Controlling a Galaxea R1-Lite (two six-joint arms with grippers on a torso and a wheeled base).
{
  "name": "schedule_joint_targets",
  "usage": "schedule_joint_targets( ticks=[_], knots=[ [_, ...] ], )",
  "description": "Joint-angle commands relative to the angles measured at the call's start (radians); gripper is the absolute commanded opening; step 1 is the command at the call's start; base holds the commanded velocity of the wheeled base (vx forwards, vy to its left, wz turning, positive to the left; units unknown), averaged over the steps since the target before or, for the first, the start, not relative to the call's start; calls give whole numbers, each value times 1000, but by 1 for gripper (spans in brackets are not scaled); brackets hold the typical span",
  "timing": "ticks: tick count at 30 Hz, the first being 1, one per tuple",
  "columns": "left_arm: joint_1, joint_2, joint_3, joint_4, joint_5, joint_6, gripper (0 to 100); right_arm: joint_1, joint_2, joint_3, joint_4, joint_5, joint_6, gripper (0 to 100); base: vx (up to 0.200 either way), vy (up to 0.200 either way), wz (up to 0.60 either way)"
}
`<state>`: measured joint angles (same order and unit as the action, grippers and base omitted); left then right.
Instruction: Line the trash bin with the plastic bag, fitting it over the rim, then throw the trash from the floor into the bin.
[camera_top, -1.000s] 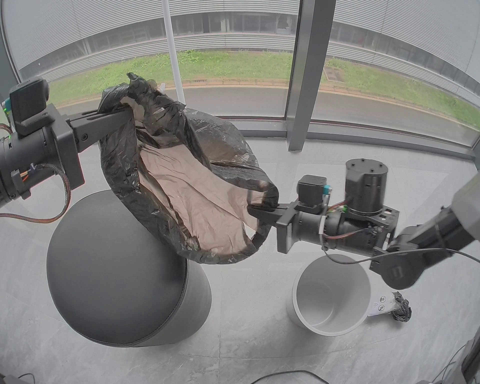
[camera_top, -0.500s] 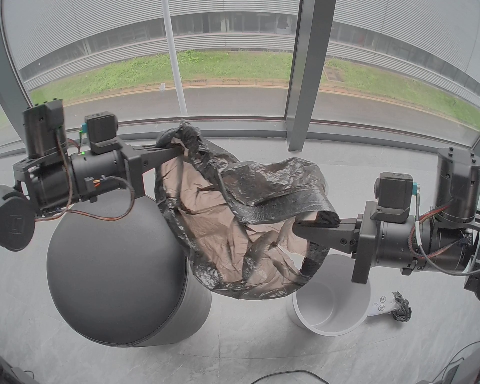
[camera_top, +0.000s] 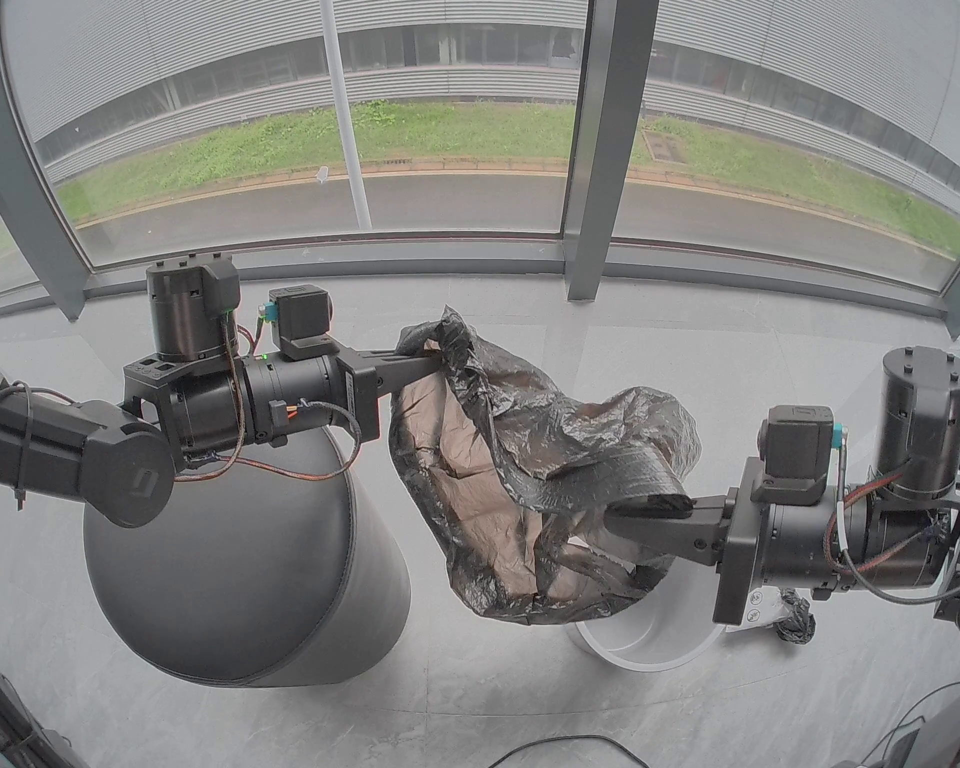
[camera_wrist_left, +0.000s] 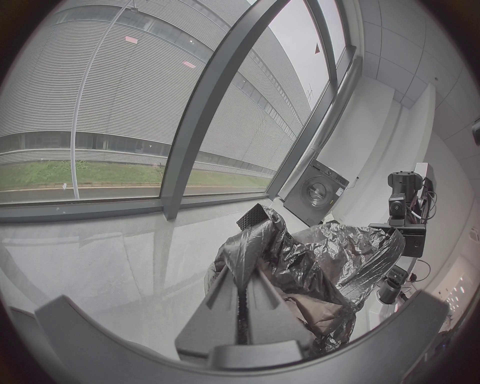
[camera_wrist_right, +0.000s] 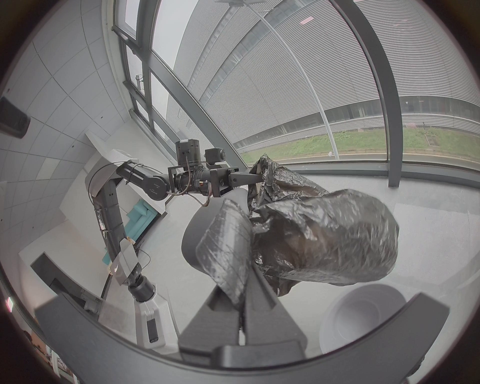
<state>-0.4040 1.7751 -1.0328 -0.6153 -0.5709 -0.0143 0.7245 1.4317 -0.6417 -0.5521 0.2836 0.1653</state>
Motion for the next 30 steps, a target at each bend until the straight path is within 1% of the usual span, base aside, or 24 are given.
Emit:
schedule_joint_targets(
  ticks=[1, 11, 15, 21, 23, 24, 26, 30],
  knots=[
    [-25, 12, 20, 0, -17, 0, 0, 12, -45, 54, 0, 0, -1, 0, 0, -200, 0],
    [-19, -11, 89, -1, -20, -6, 0, 15, -56, 70, 3, 3, 2, 0, 0, -200, 0],
    [-22, -36, 160, -3, -27, -6, 0, 15, -47, 73, 4, 6, 0, 0, 0, -200, 0],
    [-25, -72, 303, -4, -29, -29, 0, 10, -14, 76, 6, 8, 5, 0, 0, 0, 0],
    [-24, -77, 323, -4, -29, -35, 0, 10, -8, 77, 6, 8, 5, 0, 0, 0, 0],
    [-24, -88, 358, -4, -37, -56, 0, 10, 1, 94, 4, 8, 5, 0, 0, 0, 0],
    [-24, -92, 385, -4, -49, -76, 0, 10, 7, 111, 4, 9, 5, 0, -200, 0, 0],
    [-24, -88, 433, -21, -53, -82, 0, 13, 15, 168, 4, 12, 5, 0, -200, 0, 0]
  ],
)
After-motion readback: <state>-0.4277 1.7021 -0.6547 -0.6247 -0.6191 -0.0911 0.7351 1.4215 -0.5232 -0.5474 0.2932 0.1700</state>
